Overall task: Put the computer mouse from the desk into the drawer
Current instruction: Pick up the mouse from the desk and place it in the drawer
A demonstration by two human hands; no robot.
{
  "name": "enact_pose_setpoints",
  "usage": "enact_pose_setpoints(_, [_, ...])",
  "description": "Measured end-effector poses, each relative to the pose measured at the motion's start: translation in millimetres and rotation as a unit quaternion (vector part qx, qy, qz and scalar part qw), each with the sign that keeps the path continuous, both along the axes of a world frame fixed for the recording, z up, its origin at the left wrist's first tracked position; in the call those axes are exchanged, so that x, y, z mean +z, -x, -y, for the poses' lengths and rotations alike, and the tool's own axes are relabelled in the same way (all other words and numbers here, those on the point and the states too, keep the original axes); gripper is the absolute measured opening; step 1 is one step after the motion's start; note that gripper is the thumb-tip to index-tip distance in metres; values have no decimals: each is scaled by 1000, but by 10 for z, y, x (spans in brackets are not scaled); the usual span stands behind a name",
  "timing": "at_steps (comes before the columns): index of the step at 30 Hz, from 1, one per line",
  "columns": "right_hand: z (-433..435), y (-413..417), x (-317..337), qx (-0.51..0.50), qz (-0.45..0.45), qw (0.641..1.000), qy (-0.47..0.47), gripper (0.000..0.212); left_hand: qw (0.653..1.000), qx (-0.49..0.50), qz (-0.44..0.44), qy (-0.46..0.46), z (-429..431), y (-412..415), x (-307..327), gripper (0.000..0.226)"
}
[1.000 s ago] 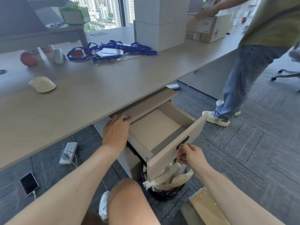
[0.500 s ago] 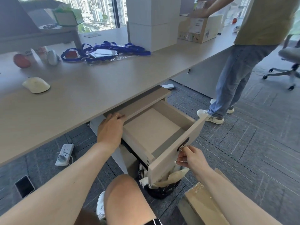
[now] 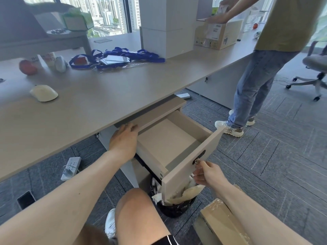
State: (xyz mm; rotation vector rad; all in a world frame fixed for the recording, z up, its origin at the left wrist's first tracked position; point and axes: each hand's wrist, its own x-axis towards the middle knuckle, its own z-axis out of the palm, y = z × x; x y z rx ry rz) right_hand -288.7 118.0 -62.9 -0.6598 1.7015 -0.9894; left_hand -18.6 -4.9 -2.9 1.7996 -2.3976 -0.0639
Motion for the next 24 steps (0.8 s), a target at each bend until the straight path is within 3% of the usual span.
enact_pose_setpoints(2, [-44, 72, 121, 60, -66, 995, -41, 44, 994, -17, 7, -111, -38, 26, 144, 73])
enact_pose_setpoints(4, [-33, 184, 317, 150, -213, 964, -58, 59, 987, -55, 19, -150, -95, 14, 375, 73])
enact_pose_setpoints(7, [131, 292, 783, 273, -419, 864, -58, 69, 987, -116, 5, -110, -227, -81, 872, 72])
enact_pose_setpoints(10, [410, 166, 1335, 293, -522, 801, 1, 59, 993, -104, -30, -45, -319, -363, 1404, 65])
enact_pose_setpoints(16, [1094, -681, 1968, 346, -565, 735, 141, 58, 997, 67, 32, -29, -247, -1601, 1904, 64])
enact_pose_setpoints(24, [1997, -2254, 2125, 436, -566, 666, 215, 55, 969, 228, 49, -80, -185, -3420, 1786, 68])
